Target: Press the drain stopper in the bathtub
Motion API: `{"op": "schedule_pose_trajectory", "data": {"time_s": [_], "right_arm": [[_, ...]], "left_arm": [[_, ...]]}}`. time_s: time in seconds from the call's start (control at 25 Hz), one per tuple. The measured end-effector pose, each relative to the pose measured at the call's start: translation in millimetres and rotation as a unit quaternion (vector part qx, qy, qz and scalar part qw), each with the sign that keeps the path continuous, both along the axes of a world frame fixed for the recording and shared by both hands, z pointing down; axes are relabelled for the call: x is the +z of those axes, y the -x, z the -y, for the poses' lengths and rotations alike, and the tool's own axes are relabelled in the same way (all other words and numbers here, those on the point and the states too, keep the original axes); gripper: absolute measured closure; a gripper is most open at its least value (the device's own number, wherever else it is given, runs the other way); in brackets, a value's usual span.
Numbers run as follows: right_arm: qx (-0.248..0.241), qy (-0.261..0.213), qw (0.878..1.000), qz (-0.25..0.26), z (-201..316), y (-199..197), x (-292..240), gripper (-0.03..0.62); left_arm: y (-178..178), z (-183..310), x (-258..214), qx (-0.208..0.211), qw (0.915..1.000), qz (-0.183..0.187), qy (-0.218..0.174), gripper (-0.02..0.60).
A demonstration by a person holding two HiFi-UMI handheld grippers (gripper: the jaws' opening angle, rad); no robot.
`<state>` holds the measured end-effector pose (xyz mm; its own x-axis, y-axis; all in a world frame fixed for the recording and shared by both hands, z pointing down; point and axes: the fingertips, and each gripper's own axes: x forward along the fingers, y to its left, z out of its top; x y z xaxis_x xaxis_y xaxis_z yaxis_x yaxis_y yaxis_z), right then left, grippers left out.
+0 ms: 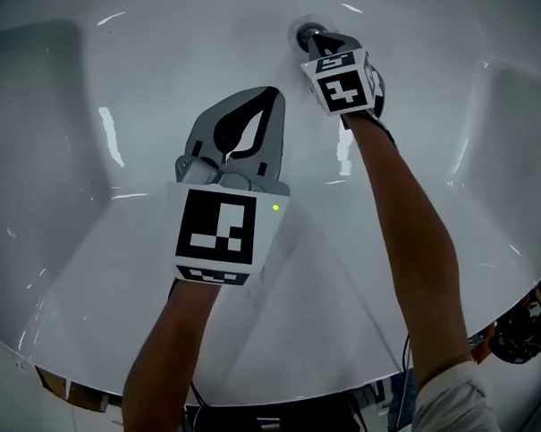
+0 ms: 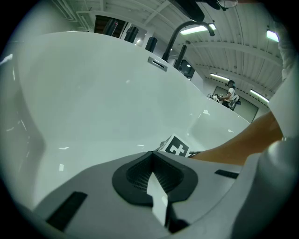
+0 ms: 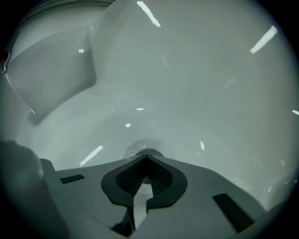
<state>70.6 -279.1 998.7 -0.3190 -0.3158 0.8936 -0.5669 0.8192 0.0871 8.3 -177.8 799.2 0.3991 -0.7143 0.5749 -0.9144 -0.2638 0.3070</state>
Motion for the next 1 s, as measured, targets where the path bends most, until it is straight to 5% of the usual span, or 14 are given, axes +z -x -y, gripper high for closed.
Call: {"op": "schedule_pose_trajectory", "data": {"time_s": [0.64,1.0], "right_arm": [[0.010,0.010,1.000,-0.022,2.2,-2.4,35.5,0.580],[-0.027,0.033,0.998,-0.049,1.1,-7.6,26.1,0.580]], "left_arm": [[11.4,-4.5,20.9,-0.007,0.9998,-0.011,0.013,0.575],[7.6,0.4,12.3,-0.007,0.9996,-0.016,0.022,0.575]]}}
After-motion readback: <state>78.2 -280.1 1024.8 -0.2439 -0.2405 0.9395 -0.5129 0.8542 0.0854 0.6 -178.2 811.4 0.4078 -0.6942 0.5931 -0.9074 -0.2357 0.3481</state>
